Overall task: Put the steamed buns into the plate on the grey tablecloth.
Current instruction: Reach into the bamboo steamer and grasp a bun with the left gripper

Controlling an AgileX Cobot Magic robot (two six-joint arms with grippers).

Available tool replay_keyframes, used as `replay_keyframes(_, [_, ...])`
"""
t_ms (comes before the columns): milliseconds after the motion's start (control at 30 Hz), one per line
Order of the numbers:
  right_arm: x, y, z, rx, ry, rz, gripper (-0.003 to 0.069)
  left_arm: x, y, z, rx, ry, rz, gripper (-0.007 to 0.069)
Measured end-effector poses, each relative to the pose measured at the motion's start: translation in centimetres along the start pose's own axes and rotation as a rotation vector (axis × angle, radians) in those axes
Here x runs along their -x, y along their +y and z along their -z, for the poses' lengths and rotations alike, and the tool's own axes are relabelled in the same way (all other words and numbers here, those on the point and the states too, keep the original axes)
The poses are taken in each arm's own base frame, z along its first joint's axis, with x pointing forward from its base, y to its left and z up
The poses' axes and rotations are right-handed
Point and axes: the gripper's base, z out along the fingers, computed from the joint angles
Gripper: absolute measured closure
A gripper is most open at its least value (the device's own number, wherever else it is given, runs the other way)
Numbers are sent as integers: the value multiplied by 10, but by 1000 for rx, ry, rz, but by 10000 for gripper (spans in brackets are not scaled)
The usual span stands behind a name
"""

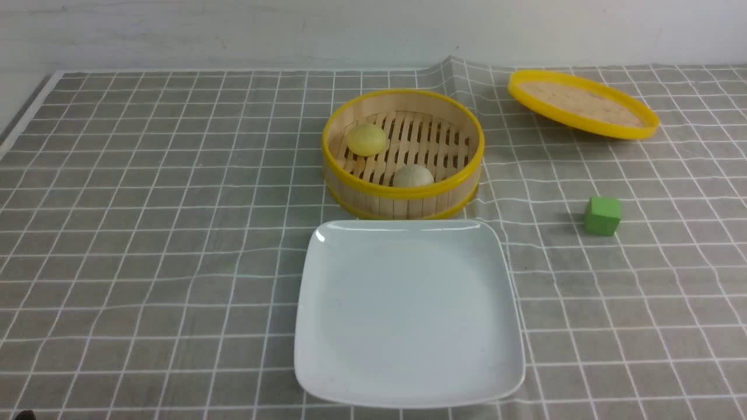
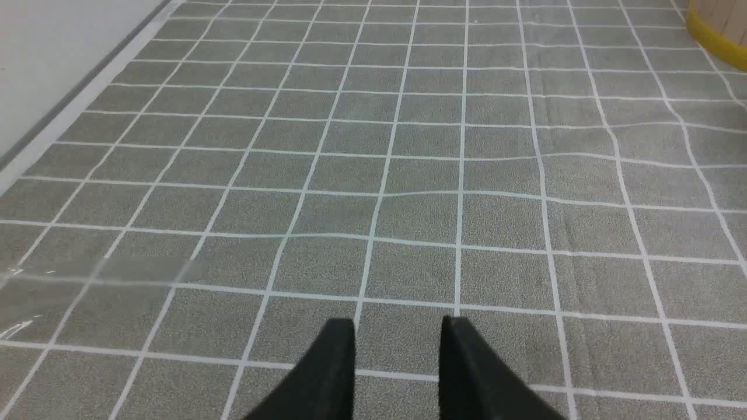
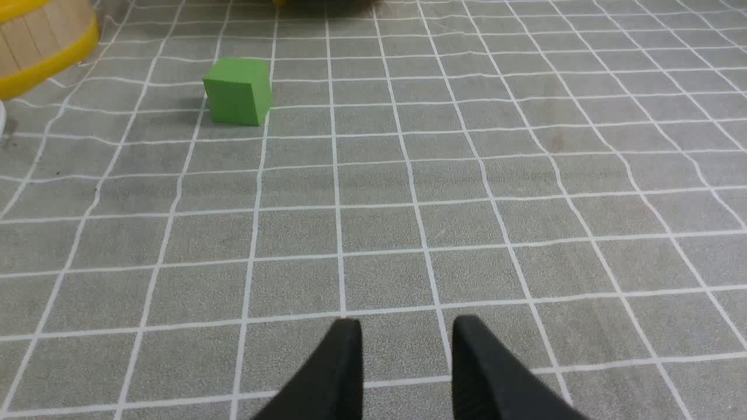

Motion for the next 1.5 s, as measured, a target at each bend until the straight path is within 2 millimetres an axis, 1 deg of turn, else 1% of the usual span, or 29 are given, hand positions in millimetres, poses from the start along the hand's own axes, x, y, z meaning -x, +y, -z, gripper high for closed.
replay_keyframes(833, [0, 0, 0, 0, 0, 0, 417, 0, 0, 0, 0, 1, 3, 384])
replay_keyframes(933, [0, 0, 0, 0, 0, 0, 417, 0, -2, 0, -20, 0, 105, 384])
replay_keyframes(1000, [0, 0, 0, 0, 0, 0, 417, 0, -4, 0, -41, 4, 212, 384])
replay_keyframes(1033, [0, 0, 0, 0, 0, 0, 417, 0, -5, 0, -58, 7, 299, 384])
replay_keyframes(1100, [0, 0, 0, 0, 0, 0, 417, 0, -10, 1, -105, 24, 532, 384])
replay_keyframes(1133, [0, 0, 0, 0, 0, 0, 417, 0, -10, 1, -105, 24, 543, 384])
replay_keyframes(1167, [0, 0, 0, 0, 0, 0, 417, 1, -12, 1, -130, 37, 679, 384])
replay_keyframes(1200, [0, 0, 0, 0, 0, 0, 417, 1, -14, 1, -147, 47, 771, 384])
replay_keyframes(1267, [0, 0, 0, -1, 0, 2, 417, 1, -15, 1, -163, 62, 894, 384])
replay_keyframes(1300, [0, 0, 0, -3, 0, 9, 417, 1, -16, 1, -167, 65, 924, 384])
replay_keyframes(1367, [1, -2, 0, -21, -8, 79, 417, 1, -16, 1, -171, 70, 967, 384])
replay_keyframes(1467, [3, -6, 0, -71, -38, 255, 417, 1, -16, 1, -168, 67, 965, 384])
replay_keyframes(1500, [2, -6, -1, -75, -36, 266, 417, 1, -16, 1, -167, 68, 962, 384])
